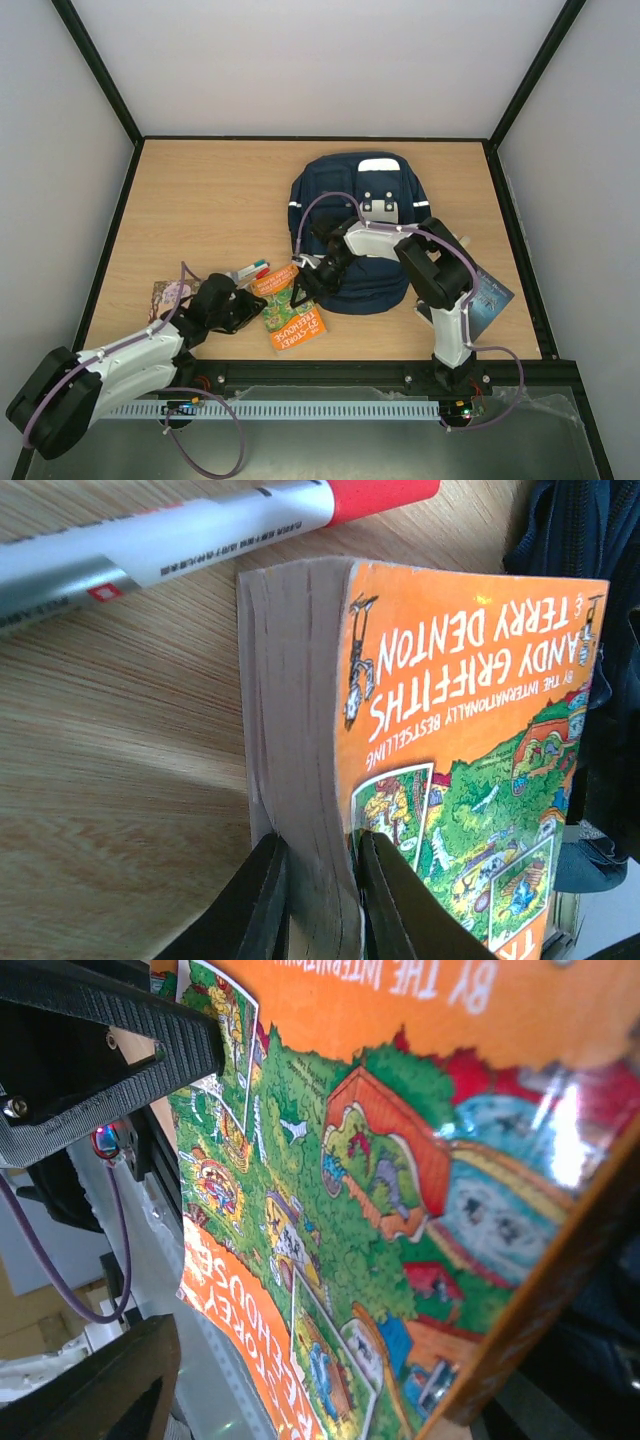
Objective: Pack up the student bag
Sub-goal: Pick up the book from the center of the board, then place the book in the student bag.
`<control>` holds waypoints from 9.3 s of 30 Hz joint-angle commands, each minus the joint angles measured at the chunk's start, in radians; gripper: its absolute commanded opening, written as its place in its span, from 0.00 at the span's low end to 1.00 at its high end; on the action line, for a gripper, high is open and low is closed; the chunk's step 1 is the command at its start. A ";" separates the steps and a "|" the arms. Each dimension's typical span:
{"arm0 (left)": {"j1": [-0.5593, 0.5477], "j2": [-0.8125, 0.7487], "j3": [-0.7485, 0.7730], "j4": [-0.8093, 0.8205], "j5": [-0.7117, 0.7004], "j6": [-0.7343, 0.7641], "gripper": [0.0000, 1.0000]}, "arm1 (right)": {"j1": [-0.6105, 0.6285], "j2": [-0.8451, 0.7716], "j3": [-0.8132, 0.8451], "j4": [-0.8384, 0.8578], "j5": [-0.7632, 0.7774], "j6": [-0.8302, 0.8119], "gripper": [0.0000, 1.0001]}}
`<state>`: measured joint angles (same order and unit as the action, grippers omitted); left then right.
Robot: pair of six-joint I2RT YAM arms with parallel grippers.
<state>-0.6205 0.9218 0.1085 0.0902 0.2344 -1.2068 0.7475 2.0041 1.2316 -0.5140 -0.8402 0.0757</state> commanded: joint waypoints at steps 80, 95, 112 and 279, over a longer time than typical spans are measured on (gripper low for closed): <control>-0.138 0.242 0.826 -0.378 0.555 1.172 0.52 | -0.117 -0.581 0.211 -0.716 0.215 -0.917 0.05; -0.138 0.306 0.899 -0.427 0.622 1.209 0.26 | -0.119 -0.572 0.216 -0.717 0.146 -0.900 0.05; -0.046 0.244 0.922 -0.409 0.714 1.196 0.10 | -0.186 -0.676 -0.043 -0.532 -0.019 -0.756 0.65; -0.506 0.830 1.116 -0.599 -0.351 1.221 0.51 | -1.060 -1.286 -0.556 0.197 0.175 -0.100 0.01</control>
<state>-1.1381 1.7313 1.2507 -0.4881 -0.0967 -0.0032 -0.3077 0.7349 0.6682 -0.3683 -0.6239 -0.0147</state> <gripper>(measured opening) 0.514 0.212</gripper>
